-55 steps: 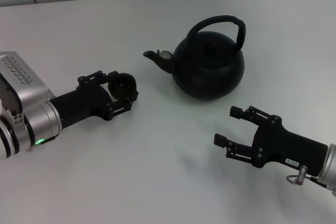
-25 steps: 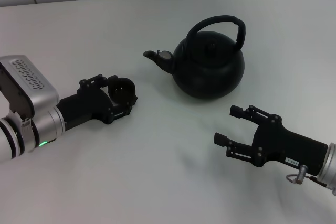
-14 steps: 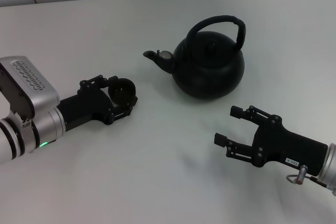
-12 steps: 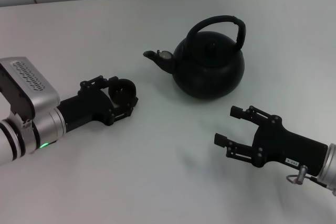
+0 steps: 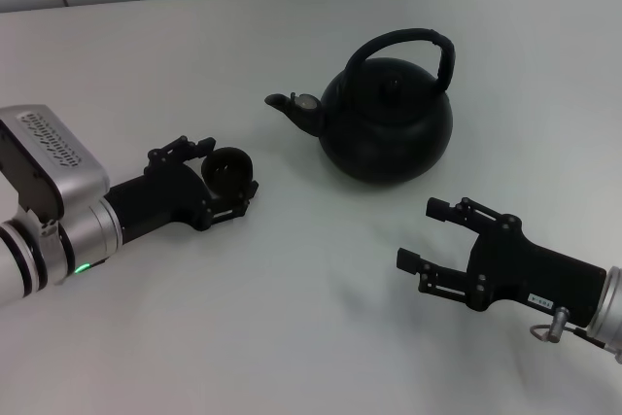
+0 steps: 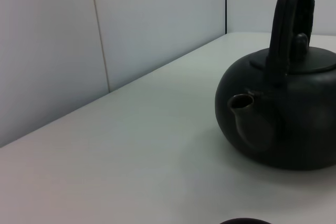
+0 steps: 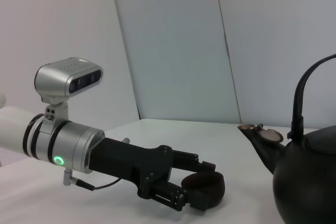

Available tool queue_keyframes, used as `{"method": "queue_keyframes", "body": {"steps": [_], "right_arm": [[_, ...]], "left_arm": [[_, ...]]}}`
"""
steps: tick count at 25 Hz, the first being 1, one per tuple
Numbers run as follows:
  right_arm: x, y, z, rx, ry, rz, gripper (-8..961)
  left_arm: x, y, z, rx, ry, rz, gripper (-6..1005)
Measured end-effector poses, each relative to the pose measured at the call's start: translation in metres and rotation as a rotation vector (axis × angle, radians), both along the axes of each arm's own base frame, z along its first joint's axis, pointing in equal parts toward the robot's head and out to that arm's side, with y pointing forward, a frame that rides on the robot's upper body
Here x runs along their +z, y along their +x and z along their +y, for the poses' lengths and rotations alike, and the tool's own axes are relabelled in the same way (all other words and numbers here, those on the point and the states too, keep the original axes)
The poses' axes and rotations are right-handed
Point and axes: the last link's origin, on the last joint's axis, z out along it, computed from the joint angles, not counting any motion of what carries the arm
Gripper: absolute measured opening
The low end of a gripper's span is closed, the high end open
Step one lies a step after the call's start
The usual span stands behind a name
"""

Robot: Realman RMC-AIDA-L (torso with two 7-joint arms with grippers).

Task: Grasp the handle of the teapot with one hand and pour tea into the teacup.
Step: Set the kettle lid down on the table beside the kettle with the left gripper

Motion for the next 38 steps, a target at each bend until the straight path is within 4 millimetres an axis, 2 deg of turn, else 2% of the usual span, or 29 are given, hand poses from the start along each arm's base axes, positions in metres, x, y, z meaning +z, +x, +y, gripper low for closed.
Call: {"method": "queue_keyframes", "body": {"steps": [11,18,22,23,27,28,38], "right_arm": [[0.0,0.0,0.0,0.0,0.0,0.0,820],[0.0,0.0,0.0,0.0,-0.001,-0.001,820],[0.0,0.0,0.0,0.0,0.0,0.0,820],[0.0,0.0,0.0,0.0,0.001,0.0,819],[0.001,0.0,0.0,-0.001,0.003,0.0,819],[0.001,0.0,0.0,-0.001,0.003,0.0,819],[0.002,0.001,0.001,-0.005,0.01,0.0,819]], "left_arm": [[0.007,0.005,-0.011,-0.037,-0.014,-0.093,847],[0.027,-0.002,-0.02,-0.051,0.039,-0.185,848],[0.039,-0.01,-0.029,-0.065,0.063,-0.211,847],[0.047,-0.014,-0.036,-0.081,0.073,-0.229,847],[0.053,-0.018,-0.043,-0.089,0.077,-0.243,847],[0.063,-0.025,-0.05,-0.082,0.073,-0.253,847],[0.095,-0.054,-0.079,-0.063,0.082,-0.255,848]]}}
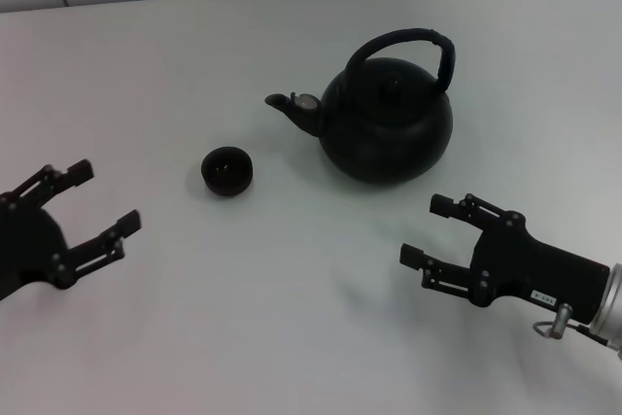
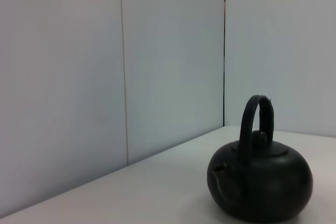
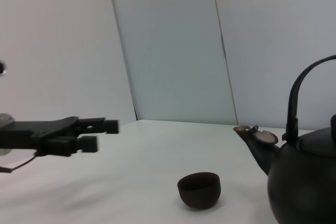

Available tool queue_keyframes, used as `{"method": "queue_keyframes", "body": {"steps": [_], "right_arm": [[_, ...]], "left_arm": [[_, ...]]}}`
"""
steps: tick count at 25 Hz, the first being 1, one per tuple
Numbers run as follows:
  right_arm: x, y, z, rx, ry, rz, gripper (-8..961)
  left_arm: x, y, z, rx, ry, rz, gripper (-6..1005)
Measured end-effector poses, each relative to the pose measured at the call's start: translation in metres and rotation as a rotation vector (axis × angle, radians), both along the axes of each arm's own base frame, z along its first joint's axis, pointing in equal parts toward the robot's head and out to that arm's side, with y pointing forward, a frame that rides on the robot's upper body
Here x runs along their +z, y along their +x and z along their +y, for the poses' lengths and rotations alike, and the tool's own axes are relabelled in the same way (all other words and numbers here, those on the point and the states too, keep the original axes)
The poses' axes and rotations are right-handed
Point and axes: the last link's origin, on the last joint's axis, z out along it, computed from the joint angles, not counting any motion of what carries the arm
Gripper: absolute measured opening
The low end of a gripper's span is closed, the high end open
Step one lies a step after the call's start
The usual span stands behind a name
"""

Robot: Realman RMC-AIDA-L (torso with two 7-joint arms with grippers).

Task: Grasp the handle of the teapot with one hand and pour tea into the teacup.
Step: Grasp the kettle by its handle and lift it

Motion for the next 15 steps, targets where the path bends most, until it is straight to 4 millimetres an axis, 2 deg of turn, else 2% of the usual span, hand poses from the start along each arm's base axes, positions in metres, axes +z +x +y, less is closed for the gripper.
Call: {"method": "queue_keyframes", "body": {"steps": [7,15], "right_arm": [[0.0,0.0,0.0,-0.007,0.0,0.006,819],[0.002,0.001,0.001,-0.015,0.009,0.008,820]], "left_arm": [[0.007,-0.015,-0.019,-0.017,-0.011,0.055,848],[0.01,-0.018,-0.021,-0.031,-0.031,0.085,847]]}}
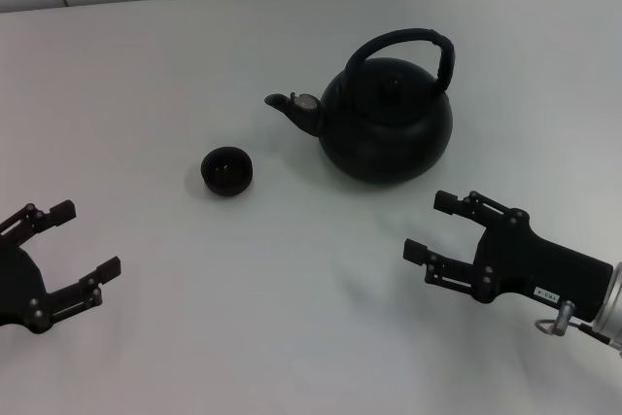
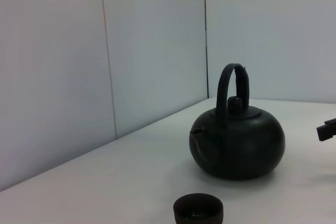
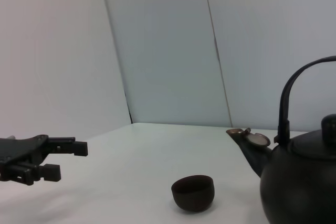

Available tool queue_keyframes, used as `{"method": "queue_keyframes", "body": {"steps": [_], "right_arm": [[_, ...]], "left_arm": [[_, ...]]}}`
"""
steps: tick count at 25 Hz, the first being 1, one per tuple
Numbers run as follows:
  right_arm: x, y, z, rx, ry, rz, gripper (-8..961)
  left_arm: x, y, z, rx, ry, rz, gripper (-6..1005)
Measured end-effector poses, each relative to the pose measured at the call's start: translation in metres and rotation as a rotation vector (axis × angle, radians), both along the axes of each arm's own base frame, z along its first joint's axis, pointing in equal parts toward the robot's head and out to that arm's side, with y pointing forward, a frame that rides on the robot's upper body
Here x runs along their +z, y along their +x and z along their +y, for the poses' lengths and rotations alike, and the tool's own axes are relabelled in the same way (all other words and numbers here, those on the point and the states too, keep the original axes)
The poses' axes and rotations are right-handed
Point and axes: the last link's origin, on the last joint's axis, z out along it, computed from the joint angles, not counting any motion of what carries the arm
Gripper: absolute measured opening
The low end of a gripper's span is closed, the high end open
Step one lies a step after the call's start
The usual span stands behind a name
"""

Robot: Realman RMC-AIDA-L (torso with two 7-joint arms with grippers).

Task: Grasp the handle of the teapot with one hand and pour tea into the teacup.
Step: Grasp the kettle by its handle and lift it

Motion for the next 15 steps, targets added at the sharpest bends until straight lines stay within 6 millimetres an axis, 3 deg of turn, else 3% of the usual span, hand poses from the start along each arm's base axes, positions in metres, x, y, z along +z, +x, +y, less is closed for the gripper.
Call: {"method": "queue_keyframes", "body": {"steps": [15], "right_arm": [[-0.0049,-0.008,-0.0019,0.003,0.069,0.048,820]], "left_arm": [[-0.0062,0.0063,0.0043,-0.013,-0.004,-0.009,847]]}}
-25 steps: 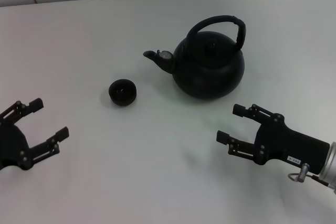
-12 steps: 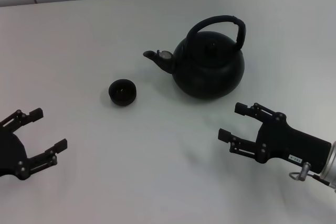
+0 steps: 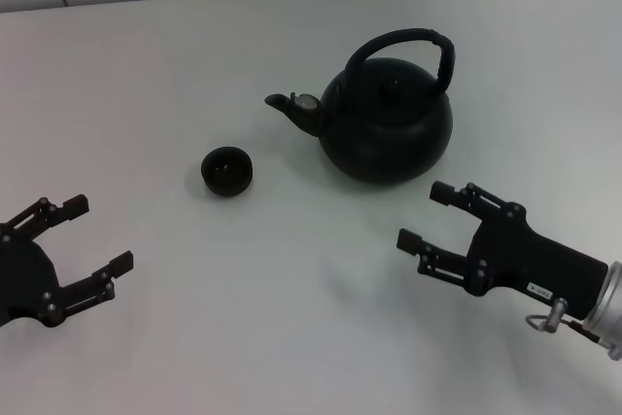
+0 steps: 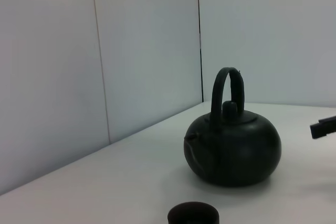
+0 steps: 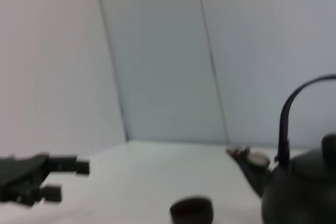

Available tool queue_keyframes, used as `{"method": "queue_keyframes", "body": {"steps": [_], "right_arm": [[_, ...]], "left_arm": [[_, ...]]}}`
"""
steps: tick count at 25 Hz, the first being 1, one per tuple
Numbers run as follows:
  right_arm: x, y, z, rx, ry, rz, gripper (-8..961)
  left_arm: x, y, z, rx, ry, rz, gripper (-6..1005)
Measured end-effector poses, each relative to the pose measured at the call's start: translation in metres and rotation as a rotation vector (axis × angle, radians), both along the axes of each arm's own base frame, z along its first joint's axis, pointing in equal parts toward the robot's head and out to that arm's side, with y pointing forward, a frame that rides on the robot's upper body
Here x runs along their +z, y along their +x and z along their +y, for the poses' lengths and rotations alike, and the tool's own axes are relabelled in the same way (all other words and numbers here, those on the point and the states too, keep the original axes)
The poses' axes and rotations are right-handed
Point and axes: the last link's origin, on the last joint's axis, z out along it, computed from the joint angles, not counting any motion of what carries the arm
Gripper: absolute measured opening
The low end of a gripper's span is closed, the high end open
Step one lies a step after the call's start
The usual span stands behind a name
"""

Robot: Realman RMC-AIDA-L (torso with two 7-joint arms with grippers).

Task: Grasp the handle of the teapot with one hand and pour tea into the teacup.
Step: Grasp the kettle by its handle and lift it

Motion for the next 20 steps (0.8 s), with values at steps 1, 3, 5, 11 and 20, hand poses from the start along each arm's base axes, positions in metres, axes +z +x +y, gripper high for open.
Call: {"method": "queue_keyframes", "body": {"steps": [1,3,5,11,20], "right_arm": [[0.0,0.0,0.0,0.0,0.0,0.0,820],[0.0,-0.002,-0.002,0.002,0.073,0.01,820],[0.003,-0.003,-0.005,-0.012,0.184,0.022,820],[0.007,-0.006,-0.003,-0.061,0.363,0.026,820],[0.007,-0.013,0.02,-0.186,0.536,0.024,819]], "left_arm": [[0.0,0.0,0.0,0.0,0.001,0.0,847],[0.0,0.0,0.001,-0.001,0.003,0.0,847],[0.0,0.001,0.001,-0.002,0.005,-0.001,847],[-0.001,0.002,0.003,-0.003,0.004,-0.002,848],[-0.002,0.003,0.005,-0.003,0.003,-0.002,848]]}}
